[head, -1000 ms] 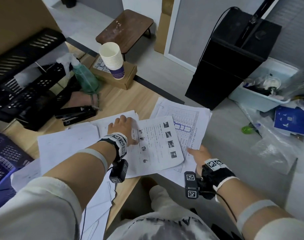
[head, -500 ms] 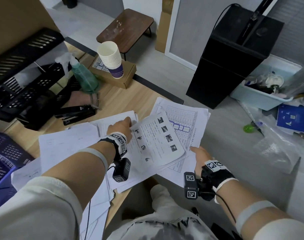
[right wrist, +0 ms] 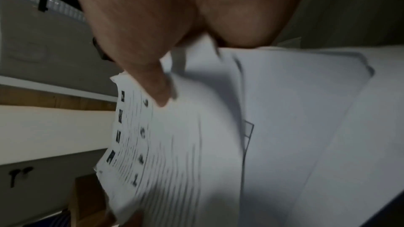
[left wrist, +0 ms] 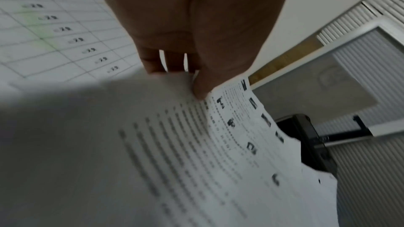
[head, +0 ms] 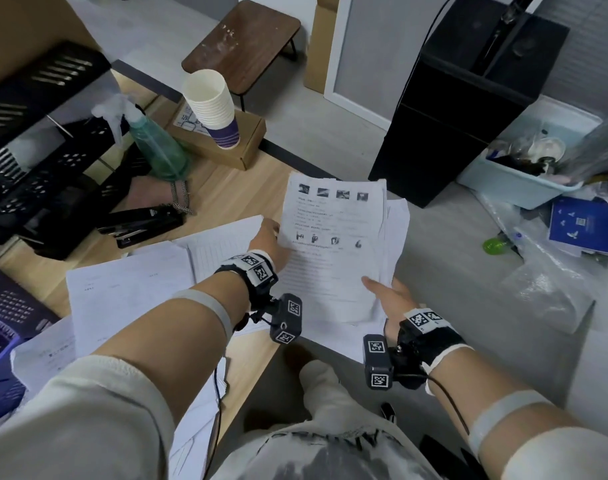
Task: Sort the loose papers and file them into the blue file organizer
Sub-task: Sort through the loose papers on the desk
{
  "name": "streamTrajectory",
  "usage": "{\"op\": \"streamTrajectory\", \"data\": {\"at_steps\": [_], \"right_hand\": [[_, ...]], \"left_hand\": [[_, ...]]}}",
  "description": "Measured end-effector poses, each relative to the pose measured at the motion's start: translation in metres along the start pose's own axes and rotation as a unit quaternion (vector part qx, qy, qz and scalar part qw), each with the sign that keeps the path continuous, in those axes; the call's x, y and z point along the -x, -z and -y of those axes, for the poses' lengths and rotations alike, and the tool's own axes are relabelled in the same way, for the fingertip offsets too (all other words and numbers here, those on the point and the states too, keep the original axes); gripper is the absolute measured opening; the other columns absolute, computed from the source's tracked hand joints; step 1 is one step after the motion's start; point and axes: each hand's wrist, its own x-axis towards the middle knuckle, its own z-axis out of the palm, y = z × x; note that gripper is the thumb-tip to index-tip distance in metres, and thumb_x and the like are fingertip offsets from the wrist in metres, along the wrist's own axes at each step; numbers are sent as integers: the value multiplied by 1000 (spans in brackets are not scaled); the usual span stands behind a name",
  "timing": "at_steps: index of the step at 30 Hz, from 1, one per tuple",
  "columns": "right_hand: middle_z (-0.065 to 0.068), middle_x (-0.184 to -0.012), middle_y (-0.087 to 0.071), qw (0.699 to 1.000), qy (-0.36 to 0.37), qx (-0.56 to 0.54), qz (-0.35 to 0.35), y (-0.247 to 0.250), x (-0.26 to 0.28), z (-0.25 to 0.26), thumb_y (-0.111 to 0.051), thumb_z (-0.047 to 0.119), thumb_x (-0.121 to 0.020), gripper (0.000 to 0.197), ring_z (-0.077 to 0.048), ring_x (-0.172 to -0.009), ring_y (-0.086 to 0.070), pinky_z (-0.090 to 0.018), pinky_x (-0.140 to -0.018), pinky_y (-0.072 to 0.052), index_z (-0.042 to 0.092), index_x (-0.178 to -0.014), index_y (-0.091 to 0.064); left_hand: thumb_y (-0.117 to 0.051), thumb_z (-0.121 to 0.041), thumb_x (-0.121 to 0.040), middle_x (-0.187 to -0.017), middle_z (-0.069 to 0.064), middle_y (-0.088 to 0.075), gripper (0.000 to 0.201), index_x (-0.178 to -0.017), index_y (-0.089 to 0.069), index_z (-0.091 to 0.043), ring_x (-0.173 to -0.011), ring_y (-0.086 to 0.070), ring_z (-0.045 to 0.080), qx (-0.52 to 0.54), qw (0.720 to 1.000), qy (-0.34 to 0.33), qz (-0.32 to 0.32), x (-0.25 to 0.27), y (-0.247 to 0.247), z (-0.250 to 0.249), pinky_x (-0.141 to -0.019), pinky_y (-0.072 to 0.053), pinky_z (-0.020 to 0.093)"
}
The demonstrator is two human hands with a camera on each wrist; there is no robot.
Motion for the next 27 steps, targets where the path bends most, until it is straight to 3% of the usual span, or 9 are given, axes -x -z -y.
{"op": "streamTrajectory", "data": {"at_steps": [2, 4, 7, 10, 13, 16, 19, 23, 27], "right_hand": [[-4, -116, -68, 1000, 18, 8, -3, -4, -3, -1, -72, 14, -85, 39, -26, -107, -63, -42, -99, -47, 11, -122, -61], [-8, -120, -67, 1000, 15, 20, 4, -6, -7, 2, -65, 4, -88, 34, -29, -108, -63, -47, -99, -48, 11, -120, -60], [-8, -119, -69, 999, 6, 31, 18, -4, -10, 6, -69, 15, -84, 32, -30, -109, -64, -52, -101, -46, 17, -116, -65], [-4, -119, -69, 998, -2, 56, 12, 1, -19, 8, -74, 29, -78, 44, -30, -113, -62, -50, -103, -44, 17, -120, -64], [-6, -123, -66, 994, 25, 104, 12, 0, -15, 16, -69, 14, -85, 38, -29, -114, -61, -46, -104, -44, 10, -122, -63], [-10, -117, -68, 992, 42, 118, -11, -2, -10, 22, -61, 5, -90, 26, -32, -108, -64, -51, -99, -48, 10, -115, -65], [-7, -112, -68, 989, 79, 125, -22, -4, 1, 31, -59, 7, -92, 18, -31, -106, -64, -52, -97, -49, 19, -105, -64], [-2, -108, -70, 970, 180, 161, 14, -9, 24, 61, -61, 12, -92, 15, -26, -103, -66, -46, -95, -51, 21, -102, -66], [1, -106, -70, 943, 268, 192, 44, -29, 55, 107, -61, 13, -92, 23, -18, -99, -66, -32, -89, -51, 13, -114, -66]], "left_hand": [[-52, -11, -88, -101, 8, -63, 34, -120, -46, -21, -89, -62, 29, -9, 999, -7, 34, 5, -5, 1, -72, -52, 37], [-45, -9, -87, -103, 6, -65, 35, -118, -49, -26, -87, -64, 29, -46, 998, -24, 44, 5, -9, 4, -71, -55, 37], [-41, -5, -83, -105, 11, -62, 34, -109, -52, -23, -90, -61, 31, -123, 991, -42, 22, 3, -8, 3, -68, -53, 37], [-46, -3, -85, -126, 13, -44, 36, -118, -54, -14, -117, -41, 32, -188, 980, -71, 7, 3, -10, 6, -89, -45, 40], [-49, -2, -84, -138, 12, -34, 43, -125, -56, -14, -127, -32, 31, -162, 982, -102, -7, 5, -10, 10, -106, -38, 38], [-54, -7, -84, -141, 11, -37, 44, -128, -53, -18, -130, -35, 32, -129, 986, -104, 16, 3, -7, 10, -109, -37, 40], [-76, -24, -74, -128, 7, -55, 65, -130, -44, -20, -117, -54, 28, 12, 997, -72, 22, 5, 1, 8, -100, -47, 44], [-93, -41, -57, -127, -5, -62, 104, -140, -33, -21, -113, -61, 16, 234, 970, -71, 7, 14, 24, 4, -99, -49, 38], [-91, -20, -62, -117, 6, -72, 64, -120, -65, -11, -109, -69, 26, 418, 899, -116, 67, 28, 68, -4, -100, -50, 50]]}}
